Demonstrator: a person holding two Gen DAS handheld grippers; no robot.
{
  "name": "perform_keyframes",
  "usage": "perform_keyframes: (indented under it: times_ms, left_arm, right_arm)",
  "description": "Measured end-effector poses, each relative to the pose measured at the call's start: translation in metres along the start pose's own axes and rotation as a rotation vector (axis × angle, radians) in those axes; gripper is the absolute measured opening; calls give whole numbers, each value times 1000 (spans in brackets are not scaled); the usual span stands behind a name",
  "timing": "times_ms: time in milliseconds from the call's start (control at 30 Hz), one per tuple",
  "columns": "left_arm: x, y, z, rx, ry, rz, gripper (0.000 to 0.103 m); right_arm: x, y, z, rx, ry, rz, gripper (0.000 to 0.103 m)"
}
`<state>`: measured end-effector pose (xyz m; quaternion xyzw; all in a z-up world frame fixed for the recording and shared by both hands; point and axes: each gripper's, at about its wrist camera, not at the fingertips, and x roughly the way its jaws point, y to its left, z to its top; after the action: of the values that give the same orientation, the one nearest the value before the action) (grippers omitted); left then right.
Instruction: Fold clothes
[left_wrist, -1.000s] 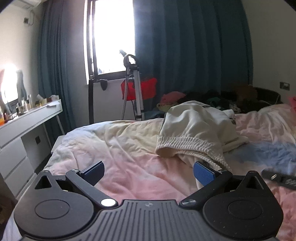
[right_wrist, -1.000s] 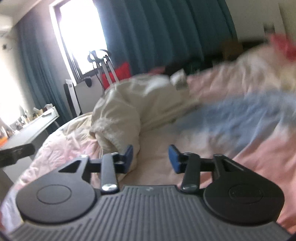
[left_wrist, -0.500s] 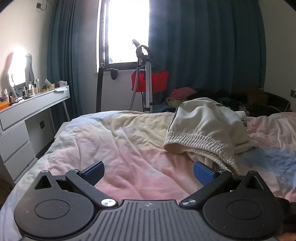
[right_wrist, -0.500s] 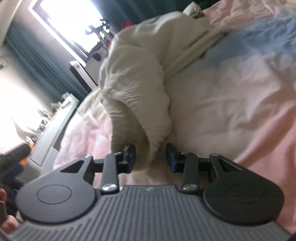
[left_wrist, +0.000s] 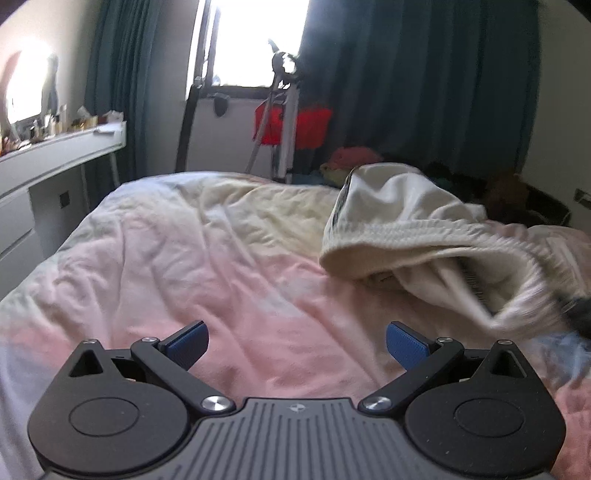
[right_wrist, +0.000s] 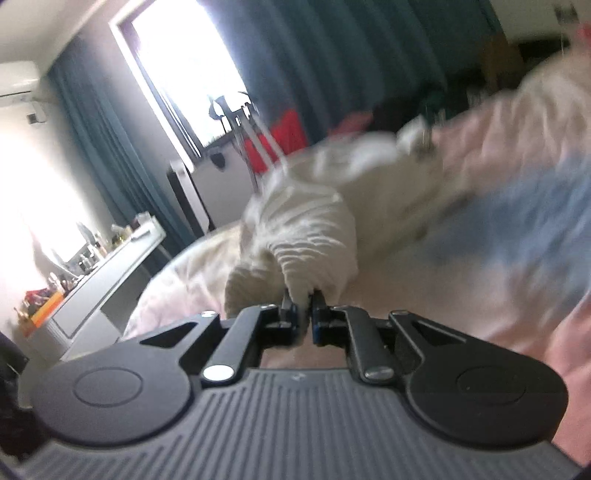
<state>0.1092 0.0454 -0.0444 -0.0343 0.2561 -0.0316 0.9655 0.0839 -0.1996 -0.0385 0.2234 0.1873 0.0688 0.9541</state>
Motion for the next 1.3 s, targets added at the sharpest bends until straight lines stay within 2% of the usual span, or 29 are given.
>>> perform_keyframes:
  times_ms: [100, 167, 333, 500, 567, 600, 667, 700, 767, 833, 867, 933, 1000, 1067, 1167, 1300]
  left_arm:
    - [1, -15, -3, 67, -26, -33, 103]
    - [7, -33, -10, 157, -26, -39, 103]
    - [36, -70, -28, 353, -53, 1, 103]
    - [66, -95, -24, 374, -107, 34, 100]
    - [84, -100, -21, 394, -109, 68, 98]
    - [93, -100, -21, 392, -103, 88, 92]
    - [111, -95, -19, 360, -83, 126, 74]
    - [116, -88, -14, 310, -65, 127, 61]
    - [119, -71, -1, 188, -42, 92, 47]
    - [114, -57, 16, 98, -58, 77, 21]
    - [108, -48, 26, 36, -75, 57, 16]
    - [91, -32, 43, -62, -141, 23, 12]
    - [71, -20, 57, -102, -219, -8, 8]
    - [51, -8, 69, -124, -291, -38, 7]
    - [28, 11, 79, -132, -348, -47, 7]
    - [32, 51, 80, -178, -309, 12, 7]
  right_arm:
    - [-39, 1, 20, -53, -63, -12, 11]
    - [-60, -5, 25, -61, -85, -27, 11]
    - [-58, -21, 24, -21, -27, -60, 11]
    - [-51, -31, 17, 11, 35, -69, 11]
    - [-48, -34, 14, 4, 52, -92, 11]
    - [-47, -35, 13, -3, 51, -103, 11]
    - [-43, -37, 10, -22, 48, -127, 12]
    - [-39, -36, 9, -45, 48, -147, 12]
    - [-31, -32, 5, -111, 54, -176, 12]
    - [-24, -28, 1, -182, 63, -195, 12]
    - [-20, -26, -1, -217, 67, -205, 12]
    - [-14, -20, -5, -291, 71, -221, 12]
    - [-14, -9, -9, -377, 66, -194, 12]
    - [-19, 6, -18, -459, 71, -119, 13]
    - [-25, 32, -36, -590, 81, 7, 13]
    - [-21, 58, -61, -641, 158, 127, 13]
